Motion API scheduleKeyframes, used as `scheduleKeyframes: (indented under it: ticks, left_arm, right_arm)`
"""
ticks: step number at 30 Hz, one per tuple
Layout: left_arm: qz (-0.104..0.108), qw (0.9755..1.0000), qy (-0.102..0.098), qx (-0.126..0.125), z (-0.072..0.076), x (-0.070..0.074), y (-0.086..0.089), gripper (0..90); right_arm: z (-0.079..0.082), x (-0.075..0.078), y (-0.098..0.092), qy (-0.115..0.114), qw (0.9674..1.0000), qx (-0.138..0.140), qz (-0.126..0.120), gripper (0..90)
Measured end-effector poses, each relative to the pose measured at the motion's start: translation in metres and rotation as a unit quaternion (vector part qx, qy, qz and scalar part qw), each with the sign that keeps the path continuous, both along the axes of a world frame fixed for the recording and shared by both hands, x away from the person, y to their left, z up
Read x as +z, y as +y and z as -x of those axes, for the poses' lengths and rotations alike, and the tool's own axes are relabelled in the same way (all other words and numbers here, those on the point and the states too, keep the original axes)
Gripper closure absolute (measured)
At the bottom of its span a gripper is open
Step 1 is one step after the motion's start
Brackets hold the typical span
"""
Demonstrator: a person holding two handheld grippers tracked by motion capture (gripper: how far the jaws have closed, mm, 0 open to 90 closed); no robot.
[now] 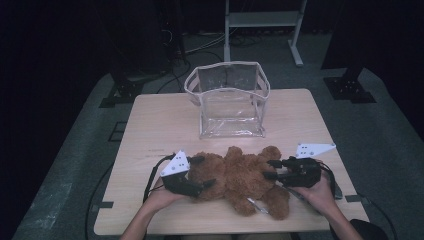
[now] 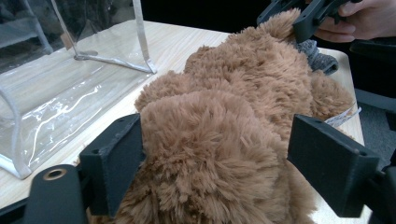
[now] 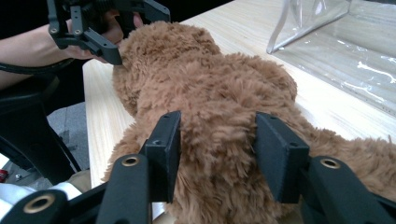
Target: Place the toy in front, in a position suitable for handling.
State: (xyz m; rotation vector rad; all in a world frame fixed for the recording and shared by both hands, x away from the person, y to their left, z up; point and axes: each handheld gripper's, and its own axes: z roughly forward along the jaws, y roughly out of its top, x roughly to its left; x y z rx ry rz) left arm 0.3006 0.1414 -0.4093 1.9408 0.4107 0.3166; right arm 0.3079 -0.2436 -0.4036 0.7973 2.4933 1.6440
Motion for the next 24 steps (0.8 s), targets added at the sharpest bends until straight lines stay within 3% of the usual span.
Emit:
scheduleKeyframes:
  ticks: [8,9,14,24]
  left_arm:
    - [0.008,0.9996,-0.012,0.023,0.0,0.006,0.012,14.1]
    - [0.015,0.9994,-0.013,0.028,0.0,0.007,0.016,13.3]
    - [0.01,0.999,-0.016,0.04,0.002,0.01,0.024,10.8]
    - [0.005,0.9986,-0.017,0.05,0.004,0.009,0.031,9.6]
  right_arm:
    - [-0.006,0.015,-0.002,0.002,1.0,0.006,0.006,42.6]
    - [-0.011,0.021,-0.002,0.001,0.9999,0.007,0.011,40.8]
    - [-0.025,0.038,0.0,0.003,0.9995,0.021,0.023,37.1]
    - [-0.059,0.059,0.015,0.002,0.9984,0.031,0.047,34.4]
